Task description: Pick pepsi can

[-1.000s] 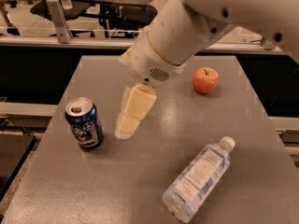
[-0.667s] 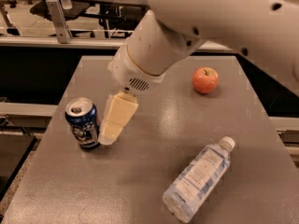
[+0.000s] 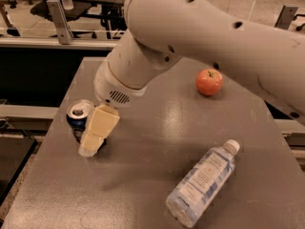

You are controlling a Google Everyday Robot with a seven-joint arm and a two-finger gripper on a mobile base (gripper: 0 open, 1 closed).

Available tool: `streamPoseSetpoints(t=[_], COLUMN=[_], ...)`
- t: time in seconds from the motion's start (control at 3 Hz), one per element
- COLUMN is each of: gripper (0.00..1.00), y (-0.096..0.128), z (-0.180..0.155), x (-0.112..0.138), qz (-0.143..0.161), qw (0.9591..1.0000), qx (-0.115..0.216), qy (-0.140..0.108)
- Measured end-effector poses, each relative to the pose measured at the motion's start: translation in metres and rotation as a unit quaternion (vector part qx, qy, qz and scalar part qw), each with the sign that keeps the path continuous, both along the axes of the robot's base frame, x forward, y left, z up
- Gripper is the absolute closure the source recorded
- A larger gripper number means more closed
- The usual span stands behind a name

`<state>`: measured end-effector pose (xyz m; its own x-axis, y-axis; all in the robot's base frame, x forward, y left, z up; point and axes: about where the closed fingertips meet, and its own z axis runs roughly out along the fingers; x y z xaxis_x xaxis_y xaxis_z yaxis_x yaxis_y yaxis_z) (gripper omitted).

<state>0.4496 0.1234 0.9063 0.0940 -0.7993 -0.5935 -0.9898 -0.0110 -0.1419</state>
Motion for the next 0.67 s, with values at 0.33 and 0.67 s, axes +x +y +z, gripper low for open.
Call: streamPoseSetpoints(t=[0.33, 0.67], gripper=[0.06, 0.29], y=[0.0123, 0.0209], z=[-0.0074, -0.0108], x=[-0.0021, -0.0002], qz=[0.002, -0.001], qw=[0.9999, 0.9994], qx=[0.005, 0.011], qy=[0.014, 0.032])
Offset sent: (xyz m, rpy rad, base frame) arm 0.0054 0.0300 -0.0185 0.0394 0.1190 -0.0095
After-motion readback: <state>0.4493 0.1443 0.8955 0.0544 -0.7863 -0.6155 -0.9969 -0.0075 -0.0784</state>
